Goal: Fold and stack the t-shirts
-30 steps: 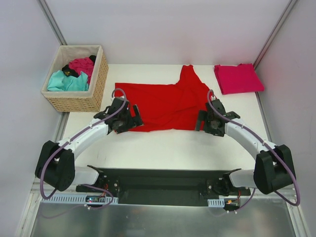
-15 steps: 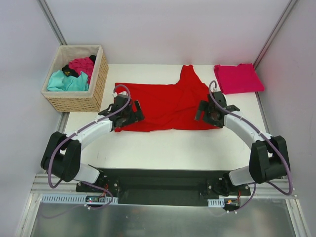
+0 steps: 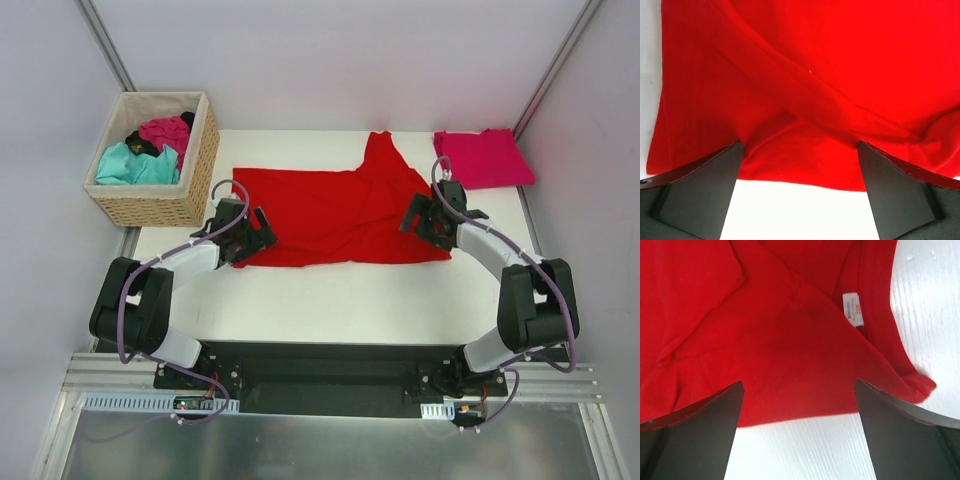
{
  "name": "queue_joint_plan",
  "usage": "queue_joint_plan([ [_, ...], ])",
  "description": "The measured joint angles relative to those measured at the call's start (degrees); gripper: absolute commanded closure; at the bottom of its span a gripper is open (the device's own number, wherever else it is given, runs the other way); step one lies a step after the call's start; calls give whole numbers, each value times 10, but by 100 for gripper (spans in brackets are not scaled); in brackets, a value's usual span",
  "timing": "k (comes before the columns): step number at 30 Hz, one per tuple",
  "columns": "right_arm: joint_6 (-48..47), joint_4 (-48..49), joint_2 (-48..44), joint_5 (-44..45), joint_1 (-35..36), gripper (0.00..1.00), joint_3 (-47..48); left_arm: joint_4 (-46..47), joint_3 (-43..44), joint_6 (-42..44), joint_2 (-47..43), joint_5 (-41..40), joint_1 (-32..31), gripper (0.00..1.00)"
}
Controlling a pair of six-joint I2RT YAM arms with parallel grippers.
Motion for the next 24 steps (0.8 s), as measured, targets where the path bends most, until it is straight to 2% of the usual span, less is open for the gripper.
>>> queue_joint_plan([
  [8,10,31,42,-4,-17,4,-14,43,-5,-1,16,22,12,1],
  [24,36,-35,58,79,-41,4,-16,63,-24,-2,7,34,39,1],
])
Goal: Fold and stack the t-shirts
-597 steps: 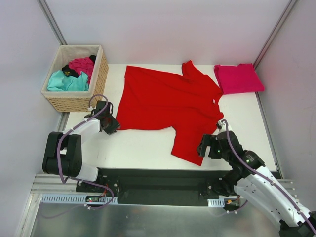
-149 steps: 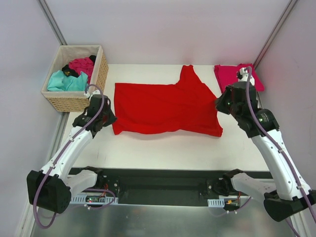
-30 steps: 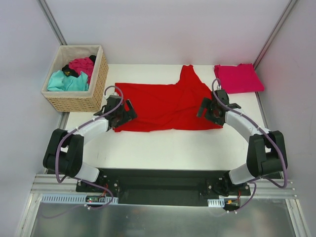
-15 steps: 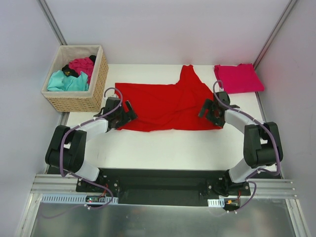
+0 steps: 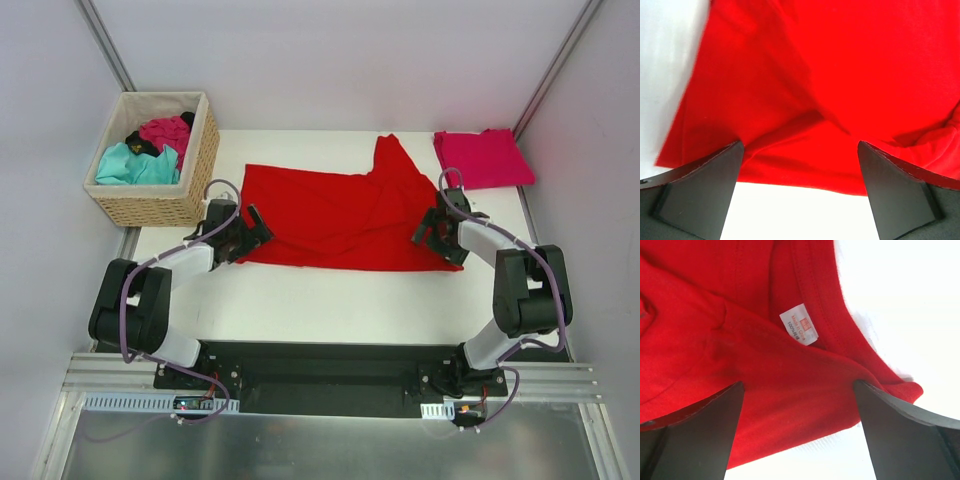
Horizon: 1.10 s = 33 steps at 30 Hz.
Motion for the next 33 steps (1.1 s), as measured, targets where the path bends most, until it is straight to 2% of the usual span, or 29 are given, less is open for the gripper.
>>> queue_joint_plan([
  [15,3,-40,-14,37,-14,4,0,-65,-30,3,-76,-45,10,1],
  [22,3,-59,-117,37,-8,4,-5,-91,-37,-2,-138,-44,10,1],
  [27,-2,-75,-172,5,44,4,27,-105,-32,-14,-185,-28,-11,1],
  [33,-15,-63,-126,-41,108,2,90,-112,6,-27,-162,-17,-82,1],
])
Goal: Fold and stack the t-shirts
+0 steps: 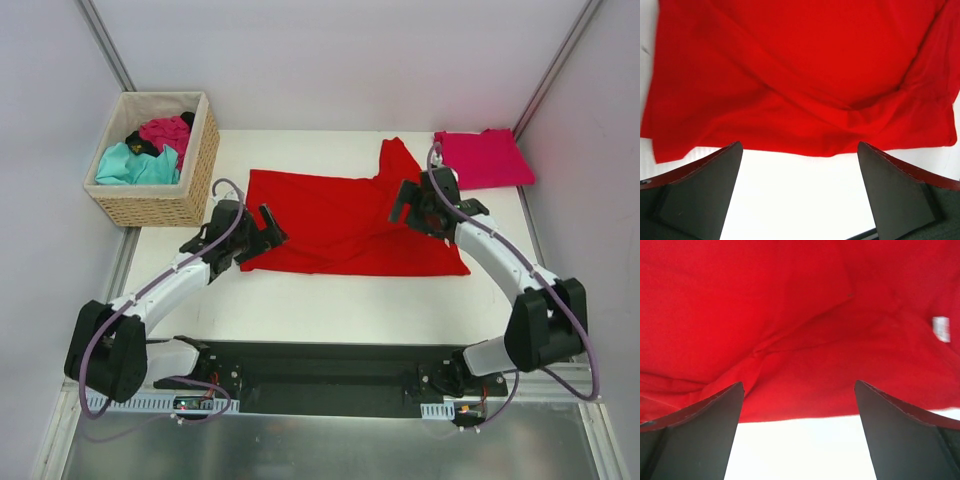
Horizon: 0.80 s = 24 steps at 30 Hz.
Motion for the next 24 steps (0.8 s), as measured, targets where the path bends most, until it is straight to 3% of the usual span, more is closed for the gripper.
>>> queue_joint_plan([
  [4,-2,24,78,-17,5,5,31,0,16,-4,42,-1,-20,1],
  [7,-10,40,139,-20,1,19,55,0,17,-4,68,-1,-22,1],
  [11,-16,66,198,-30,-19,27,78,1,17,-4,84,0,-22,1],
  [18,-17,87,212,-33,-54,35,82,7,23,0,90,0,-22,1],
  [24,-18,91,212,-33,-68,51,81,9,31,1,114,0,-22,1],
])
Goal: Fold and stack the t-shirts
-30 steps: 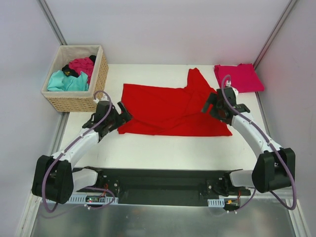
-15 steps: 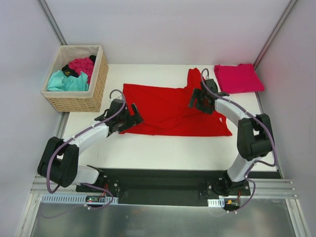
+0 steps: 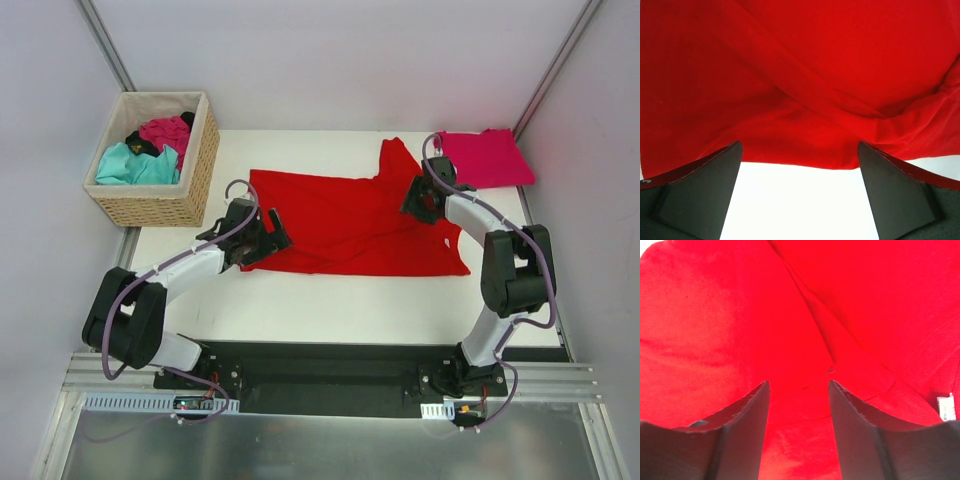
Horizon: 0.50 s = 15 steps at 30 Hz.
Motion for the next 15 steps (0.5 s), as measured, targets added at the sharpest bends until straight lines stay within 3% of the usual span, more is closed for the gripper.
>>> queue_joint_plan([
  [5,3,0,0,0,-3,66,-3,0,3,1,6,0,0,1],
  [15,11,0,12,1,-7,55,-12,0,4,8,7,0,0,1],
])
